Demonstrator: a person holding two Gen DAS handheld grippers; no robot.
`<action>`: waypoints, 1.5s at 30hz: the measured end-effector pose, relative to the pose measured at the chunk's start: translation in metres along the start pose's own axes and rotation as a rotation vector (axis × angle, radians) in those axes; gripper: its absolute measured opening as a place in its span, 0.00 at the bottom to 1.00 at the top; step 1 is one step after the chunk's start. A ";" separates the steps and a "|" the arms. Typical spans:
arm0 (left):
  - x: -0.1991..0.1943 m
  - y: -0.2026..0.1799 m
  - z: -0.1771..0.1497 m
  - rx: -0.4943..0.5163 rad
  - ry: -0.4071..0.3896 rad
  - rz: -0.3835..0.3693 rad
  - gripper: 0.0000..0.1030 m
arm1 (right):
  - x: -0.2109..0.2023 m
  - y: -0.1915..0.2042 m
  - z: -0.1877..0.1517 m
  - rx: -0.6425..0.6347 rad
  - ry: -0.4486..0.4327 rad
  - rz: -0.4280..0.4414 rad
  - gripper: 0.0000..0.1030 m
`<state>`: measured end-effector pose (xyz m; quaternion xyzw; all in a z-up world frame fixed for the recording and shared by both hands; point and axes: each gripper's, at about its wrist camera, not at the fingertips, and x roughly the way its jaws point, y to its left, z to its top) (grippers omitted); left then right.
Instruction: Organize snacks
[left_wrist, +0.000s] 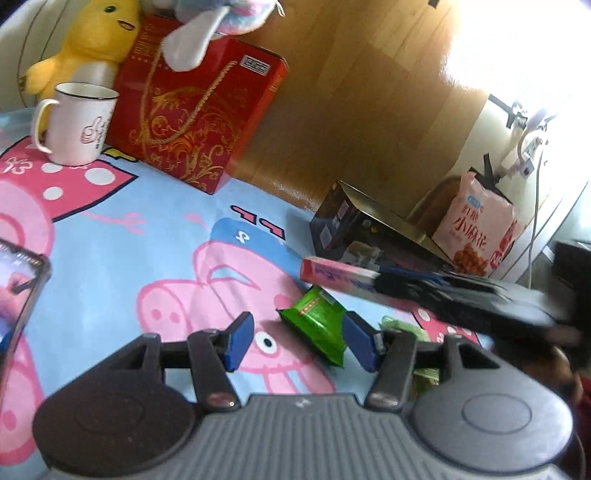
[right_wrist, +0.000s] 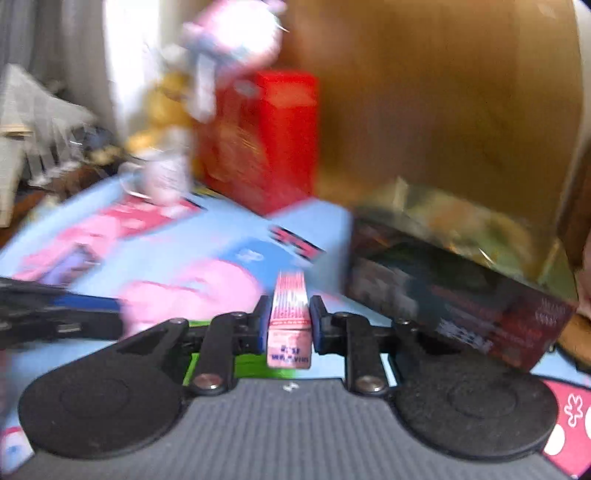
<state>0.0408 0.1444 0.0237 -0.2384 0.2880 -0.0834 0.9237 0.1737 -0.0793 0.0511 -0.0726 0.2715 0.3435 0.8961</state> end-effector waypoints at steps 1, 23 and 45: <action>-0.003 0.002 -0.001 -0.005 -0.004 -0.001 0.53 | -0.010 0.010 -0.004 -0.032 -0.014 0.027 0.24; 0.002 -0.010 -0.019 0.047 0.069 0.053 0.54 | -0.087 0.038 -0.110 0.043 -0.017 0.028 0.42; 0.027 -0.069 -0.047 0.207 0.203 -0.034 0.43 | -0.100 0.025 -0.132 0.140 0.007 -0.018 0.28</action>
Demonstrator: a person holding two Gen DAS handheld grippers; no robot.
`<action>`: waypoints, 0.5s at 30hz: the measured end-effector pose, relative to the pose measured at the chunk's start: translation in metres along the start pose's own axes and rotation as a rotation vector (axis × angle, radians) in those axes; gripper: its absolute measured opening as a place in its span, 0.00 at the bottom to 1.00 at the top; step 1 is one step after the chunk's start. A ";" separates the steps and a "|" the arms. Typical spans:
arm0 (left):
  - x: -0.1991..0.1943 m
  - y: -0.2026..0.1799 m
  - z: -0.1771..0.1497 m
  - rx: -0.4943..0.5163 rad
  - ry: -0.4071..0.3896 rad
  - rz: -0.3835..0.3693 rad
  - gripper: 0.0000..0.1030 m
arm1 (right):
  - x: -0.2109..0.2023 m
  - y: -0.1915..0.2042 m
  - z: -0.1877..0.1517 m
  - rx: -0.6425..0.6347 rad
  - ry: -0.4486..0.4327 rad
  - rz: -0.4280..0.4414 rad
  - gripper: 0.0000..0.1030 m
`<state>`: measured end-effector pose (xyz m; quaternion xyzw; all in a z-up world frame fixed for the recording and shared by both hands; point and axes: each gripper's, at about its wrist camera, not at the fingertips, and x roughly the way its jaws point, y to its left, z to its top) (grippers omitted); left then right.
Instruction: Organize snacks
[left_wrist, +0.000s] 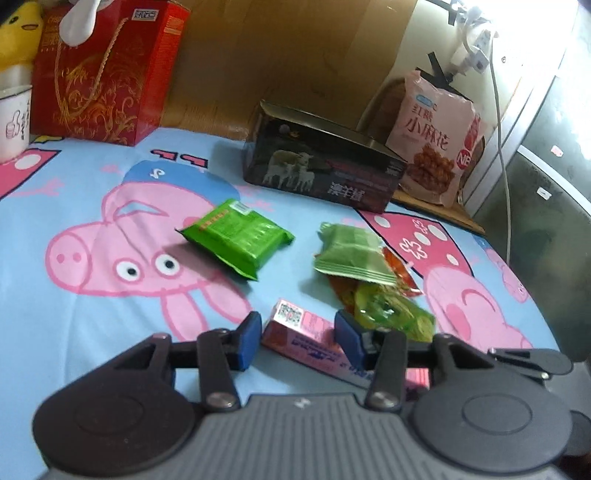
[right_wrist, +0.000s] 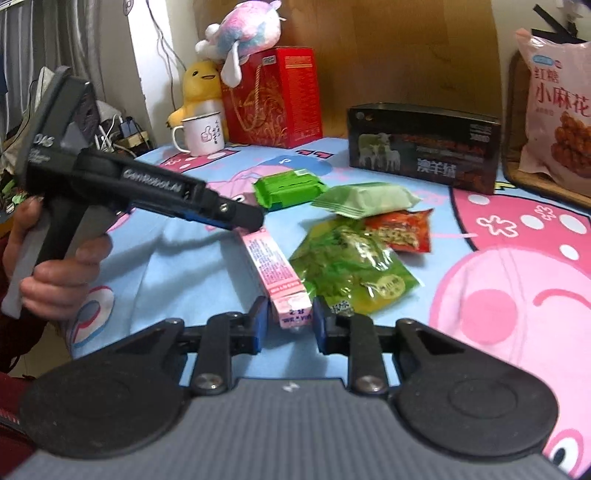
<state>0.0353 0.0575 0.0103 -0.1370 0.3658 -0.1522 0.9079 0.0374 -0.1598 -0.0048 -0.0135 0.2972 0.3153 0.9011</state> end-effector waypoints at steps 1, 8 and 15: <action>0.000 -0.002 -0.001 -0.009 0.012 -0.015 0.42 | -0.003 -0.002 -0.001 0.001 -0.005 -0.009 0.28; 0.010 -0.032 -0.010 0.021 0.072 -0.073 0.44 | -0.025 -0.032 -0.012 0.062 -0.038 -0.100 0.29; 0.002 -0.043 -0.013 0.054 0.069 -0.079 0.47 | -0.048 -0.034 -0.017 -0.017 -0.075 -0.149 0.36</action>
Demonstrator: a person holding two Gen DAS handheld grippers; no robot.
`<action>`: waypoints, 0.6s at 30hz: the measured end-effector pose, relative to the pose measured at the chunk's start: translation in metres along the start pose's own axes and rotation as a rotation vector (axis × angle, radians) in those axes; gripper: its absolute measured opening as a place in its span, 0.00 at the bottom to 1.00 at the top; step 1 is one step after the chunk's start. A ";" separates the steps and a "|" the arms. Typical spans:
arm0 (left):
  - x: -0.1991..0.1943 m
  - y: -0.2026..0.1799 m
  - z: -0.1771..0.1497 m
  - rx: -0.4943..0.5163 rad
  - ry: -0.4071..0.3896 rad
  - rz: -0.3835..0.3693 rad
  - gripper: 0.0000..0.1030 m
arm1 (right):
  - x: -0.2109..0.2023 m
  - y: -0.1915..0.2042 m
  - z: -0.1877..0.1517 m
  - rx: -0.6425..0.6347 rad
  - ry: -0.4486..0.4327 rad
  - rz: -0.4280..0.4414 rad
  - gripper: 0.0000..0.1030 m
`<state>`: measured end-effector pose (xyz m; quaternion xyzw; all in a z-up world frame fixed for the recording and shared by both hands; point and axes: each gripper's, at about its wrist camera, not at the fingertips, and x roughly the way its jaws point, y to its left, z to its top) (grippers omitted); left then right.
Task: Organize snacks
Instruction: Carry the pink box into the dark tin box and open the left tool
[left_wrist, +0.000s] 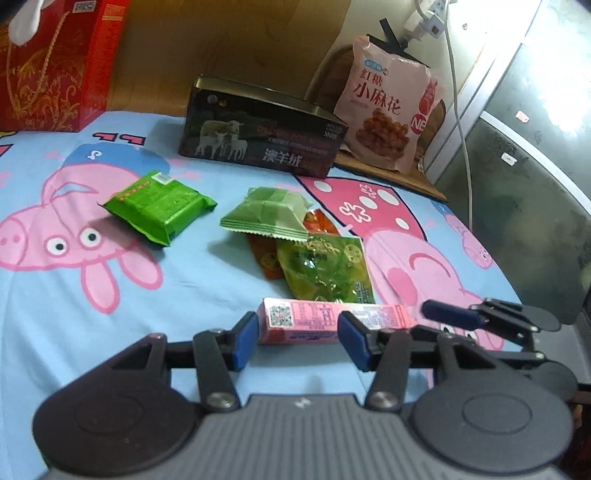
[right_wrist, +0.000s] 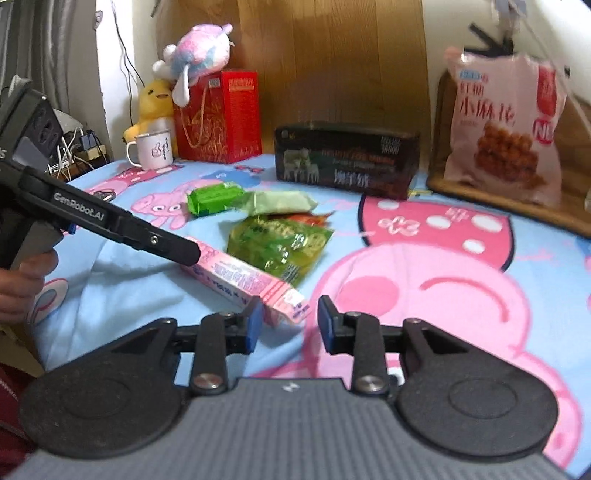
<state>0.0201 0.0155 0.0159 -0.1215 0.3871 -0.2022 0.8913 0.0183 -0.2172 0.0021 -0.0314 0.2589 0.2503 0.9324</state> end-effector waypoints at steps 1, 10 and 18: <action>-0.003 0.001 0.000 -0.005 -0.006 0.002 0.47 | -0.004 0.000 0.001 -0.005 -0.012 0.003 0.38; 0.011 -0.002 -0.003 -0.004 0.035 0.003 0.42 | 0.021 0.009 -0.005 0.020 0.062 0.046 0.36; -0.004 -0.010 0.005 0.034 -0.012 0.013 0.42 | 0.014 0.011 0.002 0.060 -0.010 0.023 0.27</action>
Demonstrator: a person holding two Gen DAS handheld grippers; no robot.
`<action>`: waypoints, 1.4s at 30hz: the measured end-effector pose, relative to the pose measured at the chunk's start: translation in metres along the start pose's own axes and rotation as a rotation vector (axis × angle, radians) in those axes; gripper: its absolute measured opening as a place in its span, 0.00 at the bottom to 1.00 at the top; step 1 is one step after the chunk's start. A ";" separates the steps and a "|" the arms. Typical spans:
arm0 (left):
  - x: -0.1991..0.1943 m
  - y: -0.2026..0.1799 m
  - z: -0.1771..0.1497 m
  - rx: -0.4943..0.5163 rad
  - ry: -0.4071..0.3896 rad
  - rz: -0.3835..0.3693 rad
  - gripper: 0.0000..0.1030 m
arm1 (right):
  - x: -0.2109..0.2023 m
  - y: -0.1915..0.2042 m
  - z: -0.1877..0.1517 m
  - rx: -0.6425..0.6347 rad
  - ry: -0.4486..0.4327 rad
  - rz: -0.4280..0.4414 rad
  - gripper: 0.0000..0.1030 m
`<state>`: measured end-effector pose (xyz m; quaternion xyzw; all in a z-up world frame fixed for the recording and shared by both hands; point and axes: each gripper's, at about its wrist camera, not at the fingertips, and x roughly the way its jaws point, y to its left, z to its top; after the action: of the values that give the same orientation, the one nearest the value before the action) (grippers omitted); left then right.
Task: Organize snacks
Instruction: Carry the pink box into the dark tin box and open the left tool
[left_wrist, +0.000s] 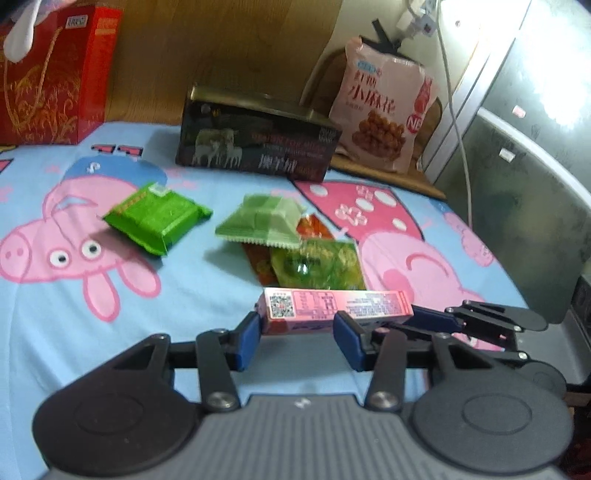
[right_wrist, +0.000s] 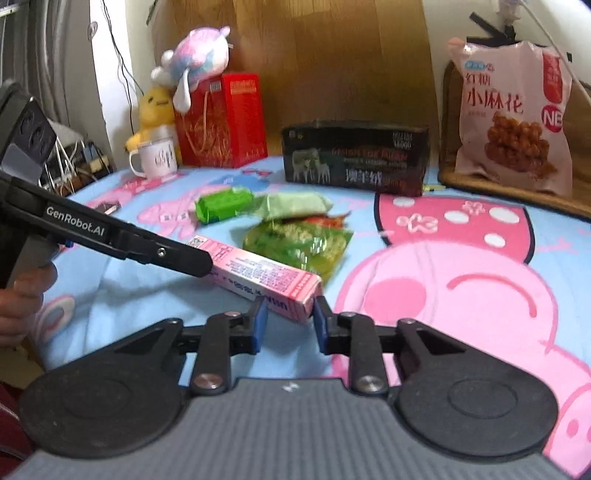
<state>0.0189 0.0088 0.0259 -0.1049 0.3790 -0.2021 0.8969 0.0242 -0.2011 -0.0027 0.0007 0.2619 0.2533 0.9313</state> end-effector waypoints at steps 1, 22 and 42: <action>-0.002 0.000 0.003 0.001 -0.010 0.001 0.42 | -0.001 0.000 0.003 -0.004 -0.010 0.000 0.27; 0.021 0.004 0.111 0.058 -0.192 0.034 0.42 | 0.038 -0.036 0.083 -0.072 -0.201 -0.089 0.27; 0.132 0.033 0.197 0.015 -0.154 0.111 0.49 | 0.122 -0.073 0.116 -0.147 -0.303 -0.235 0.55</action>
<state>0.2536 -0.0130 0.0662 -0.0924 0.3127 -0.1464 0.9339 0.2053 -0.1921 0.0283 -0.0596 0.0979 0.1584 0.9807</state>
